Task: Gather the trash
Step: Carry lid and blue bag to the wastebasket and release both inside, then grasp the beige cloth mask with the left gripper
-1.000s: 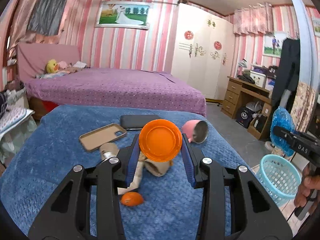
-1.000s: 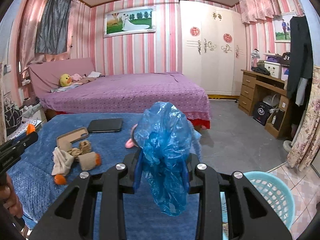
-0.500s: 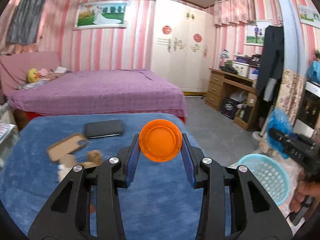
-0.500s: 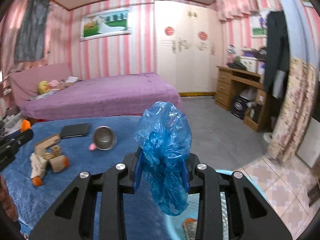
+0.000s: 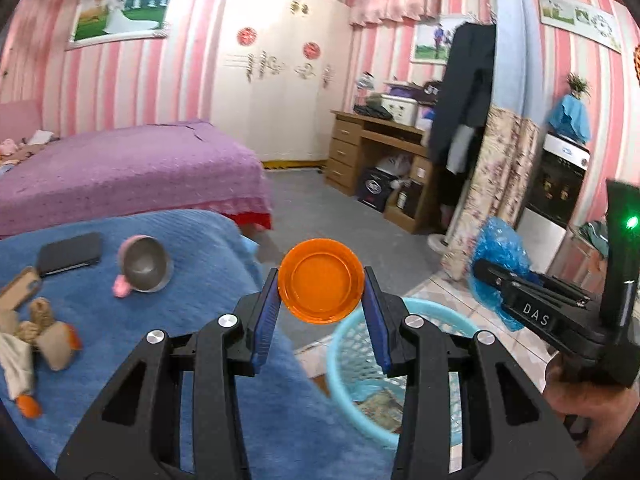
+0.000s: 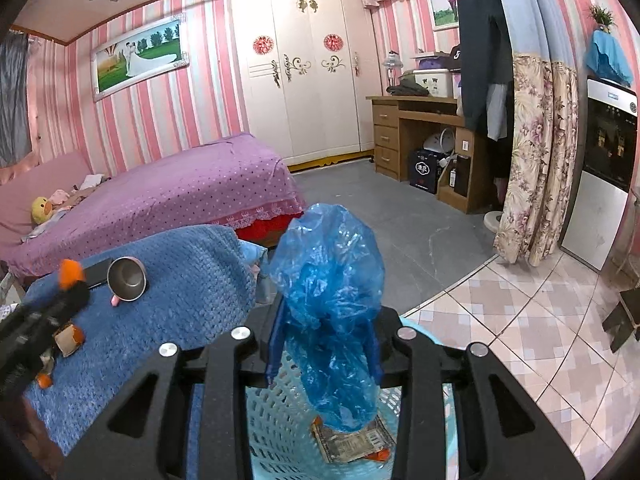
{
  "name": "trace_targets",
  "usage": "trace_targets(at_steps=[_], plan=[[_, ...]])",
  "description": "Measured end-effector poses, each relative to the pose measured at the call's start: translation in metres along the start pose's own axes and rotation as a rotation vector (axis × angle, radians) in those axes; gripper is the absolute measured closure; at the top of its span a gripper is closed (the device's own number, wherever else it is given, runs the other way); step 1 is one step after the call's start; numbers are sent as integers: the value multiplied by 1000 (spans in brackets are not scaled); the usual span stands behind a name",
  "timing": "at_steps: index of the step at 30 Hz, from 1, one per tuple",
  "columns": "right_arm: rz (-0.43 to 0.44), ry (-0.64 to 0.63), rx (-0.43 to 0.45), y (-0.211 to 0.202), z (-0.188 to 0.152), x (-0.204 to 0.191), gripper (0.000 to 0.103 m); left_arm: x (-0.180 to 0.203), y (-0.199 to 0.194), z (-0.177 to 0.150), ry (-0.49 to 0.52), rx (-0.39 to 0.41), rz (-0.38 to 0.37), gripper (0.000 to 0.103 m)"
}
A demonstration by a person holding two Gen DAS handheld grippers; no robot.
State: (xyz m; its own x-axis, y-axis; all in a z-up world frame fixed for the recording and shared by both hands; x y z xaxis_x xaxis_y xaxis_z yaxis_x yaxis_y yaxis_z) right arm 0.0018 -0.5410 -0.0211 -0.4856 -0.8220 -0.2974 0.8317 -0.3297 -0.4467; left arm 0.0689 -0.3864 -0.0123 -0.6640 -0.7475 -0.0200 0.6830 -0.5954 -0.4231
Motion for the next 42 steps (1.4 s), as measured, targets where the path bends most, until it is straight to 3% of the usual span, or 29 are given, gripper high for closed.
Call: trace_targets(at_steps=[3,11,12,14,18,22,25,28,31,36,38,40,42], plan=[[8,41,5,1,4,11,64,18,16,-3,10,-18,-26,64],[5,103,23,2,8,33,38,44,50,-8,24,-67,-67,64],[-3,109,29,2,9,36,35,48,54,-11,27,-78,-79,60],[-1,124,36,1,10,38,35,55,61,-15,30,-97,-95,42],[2,136,46,-2,13,41,35,61,68,-21,25,-108,-108,39],[12,134,65,-6,11,34,32,42,60,-23,10,-107,-82,38],[66,141,70,-8,10,14,28,3,40,-25,-17,-97,-16,36],[126,93,56,-6,1,-25,25,-60,7,-38,-52,-100,89,34],[181,9,20,0,-18,-79,24,-148,-41,-67,-83,-132,249,33],[270,-133,-31,1,-59,-173,22,-271,-117,-112,-214,-150,438,28],[292,-181,-49,0,-75,-204,22,-303,-133,-132,-259,-166,488,28],[300,-219,-67,0,-93,-232,22,-323,-131,-151,-314,-187,461,28],[310,-240,-86,0,-108,-254,22,-325,-119,-156,-288,-219,436,28]])
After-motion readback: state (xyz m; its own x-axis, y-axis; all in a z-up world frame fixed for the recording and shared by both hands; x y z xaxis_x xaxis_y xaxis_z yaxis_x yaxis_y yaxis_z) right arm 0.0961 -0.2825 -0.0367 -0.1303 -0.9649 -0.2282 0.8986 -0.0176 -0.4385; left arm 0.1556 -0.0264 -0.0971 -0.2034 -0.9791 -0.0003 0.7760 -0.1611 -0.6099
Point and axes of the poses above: each gripper's, at about its wrist camera, not at the fingertips, and y roughly the way its jaws point, x to its right, z to its top, the point moved 10 cm from there along y, roughly the way its jaws point, and after that the axes turned 10 degrees about y, right-handed, at the moved point
